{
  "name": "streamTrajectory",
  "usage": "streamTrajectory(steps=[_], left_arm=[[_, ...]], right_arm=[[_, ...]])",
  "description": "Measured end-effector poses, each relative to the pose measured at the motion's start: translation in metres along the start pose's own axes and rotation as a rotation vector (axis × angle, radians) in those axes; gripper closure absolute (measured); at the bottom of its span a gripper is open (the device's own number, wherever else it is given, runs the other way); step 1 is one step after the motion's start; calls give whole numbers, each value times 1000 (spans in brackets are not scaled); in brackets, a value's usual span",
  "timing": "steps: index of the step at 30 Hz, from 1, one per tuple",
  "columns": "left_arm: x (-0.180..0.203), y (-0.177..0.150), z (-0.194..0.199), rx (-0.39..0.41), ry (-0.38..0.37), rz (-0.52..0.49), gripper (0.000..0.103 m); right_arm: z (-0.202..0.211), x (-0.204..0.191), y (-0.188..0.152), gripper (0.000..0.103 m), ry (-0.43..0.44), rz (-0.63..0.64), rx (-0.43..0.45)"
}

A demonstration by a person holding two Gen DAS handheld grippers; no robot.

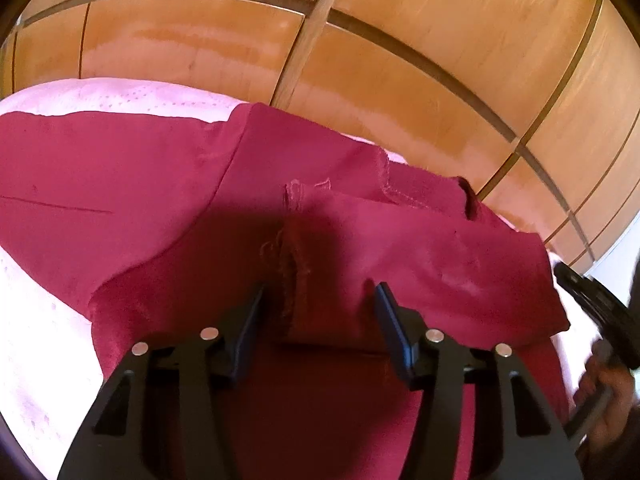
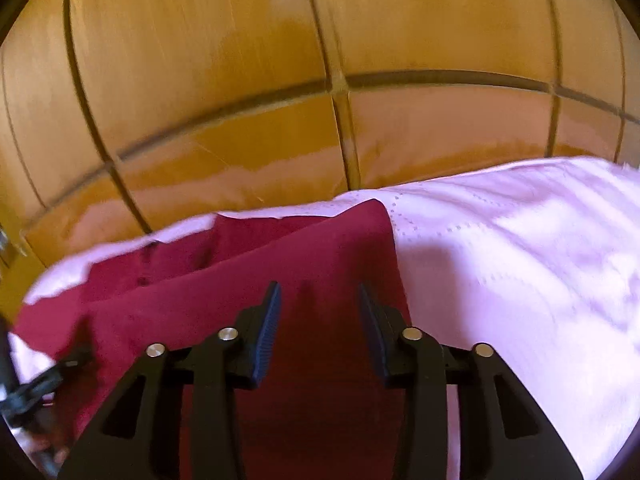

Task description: Fold small clothes

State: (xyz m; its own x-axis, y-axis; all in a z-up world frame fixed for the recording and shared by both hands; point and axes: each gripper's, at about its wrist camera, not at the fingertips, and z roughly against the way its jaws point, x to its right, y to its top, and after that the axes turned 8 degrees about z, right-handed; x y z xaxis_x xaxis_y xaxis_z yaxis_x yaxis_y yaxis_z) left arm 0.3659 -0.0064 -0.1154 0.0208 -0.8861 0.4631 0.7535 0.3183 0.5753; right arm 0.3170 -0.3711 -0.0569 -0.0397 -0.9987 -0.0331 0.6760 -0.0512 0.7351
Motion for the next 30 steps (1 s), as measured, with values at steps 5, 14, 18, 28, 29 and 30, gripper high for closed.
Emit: streamTrajectory(steps=[5,14,18,28,29,30], left_arm=[[6,-2,-6,-11,39,-38,47],[1,-1,-7,-13,19,-29,46],[3,0,-7,-15,16,-30,46],[2,0,-3,-26,-36,-30,29],[2,1,-2,-29,-50,-30,27],[2,1,1,-29,-60,-27,24]], right_arm=[[-55,32,-3,70,-6,-128,-111],[-46,33,-4,69,-64,-146,-88],[-6,1,-16,69,-41,-51,-56],[3,-36,-54,68,-79,62,-110],[4,-39,-54,68,-94,77,-106],[3,-40,-53,68,-103,86,-105]])
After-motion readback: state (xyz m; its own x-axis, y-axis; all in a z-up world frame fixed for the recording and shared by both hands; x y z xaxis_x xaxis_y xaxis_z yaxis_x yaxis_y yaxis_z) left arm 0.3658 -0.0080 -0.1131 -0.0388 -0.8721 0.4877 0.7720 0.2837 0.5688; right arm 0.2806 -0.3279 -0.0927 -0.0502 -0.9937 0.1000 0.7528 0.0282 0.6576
